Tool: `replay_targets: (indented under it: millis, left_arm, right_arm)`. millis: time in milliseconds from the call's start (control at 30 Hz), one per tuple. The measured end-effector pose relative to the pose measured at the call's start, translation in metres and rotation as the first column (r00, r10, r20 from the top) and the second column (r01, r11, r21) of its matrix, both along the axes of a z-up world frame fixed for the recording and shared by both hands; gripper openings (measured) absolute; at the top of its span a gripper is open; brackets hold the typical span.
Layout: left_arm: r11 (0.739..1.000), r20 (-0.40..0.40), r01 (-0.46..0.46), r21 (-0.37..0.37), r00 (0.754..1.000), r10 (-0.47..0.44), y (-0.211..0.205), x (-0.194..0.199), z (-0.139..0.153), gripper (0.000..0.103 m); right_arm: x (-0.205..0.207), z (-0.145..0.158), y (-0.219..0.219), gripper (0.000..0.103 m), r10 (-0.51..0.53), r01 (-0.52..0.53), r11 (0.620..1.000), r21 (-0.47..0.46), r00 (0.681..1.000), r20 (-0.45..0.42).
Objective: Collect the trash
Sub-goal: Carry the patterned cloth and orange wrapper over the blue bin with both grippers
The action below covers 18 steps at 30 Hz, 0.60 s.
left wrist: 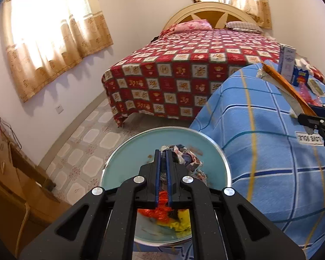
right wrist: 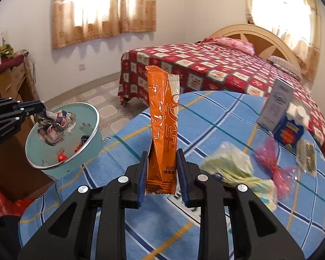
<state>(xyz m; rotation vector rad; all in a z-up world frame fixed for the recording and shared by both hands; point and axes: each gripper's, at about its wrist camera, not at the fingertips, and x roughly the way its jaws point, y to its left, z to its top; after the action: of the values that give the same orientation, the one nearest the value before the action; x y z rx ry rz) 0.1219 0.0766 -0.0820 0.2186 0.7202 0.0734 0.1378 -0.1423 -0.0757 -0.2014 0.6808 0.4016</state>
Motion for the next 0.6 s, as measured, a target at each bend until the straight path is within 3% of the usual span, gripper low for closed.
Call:
replay_targets:
  millis: [600]
  left_arm:
    - [0.996,-0.022,-0.09,0.006,0.996,0.09,0.048,-0.006,-0.009,0.005]
  right_arm:
    - [0.018,-0.007,0.067,0.027,0.138,-0.139,0.987,-0.08,0.99,-0.014]
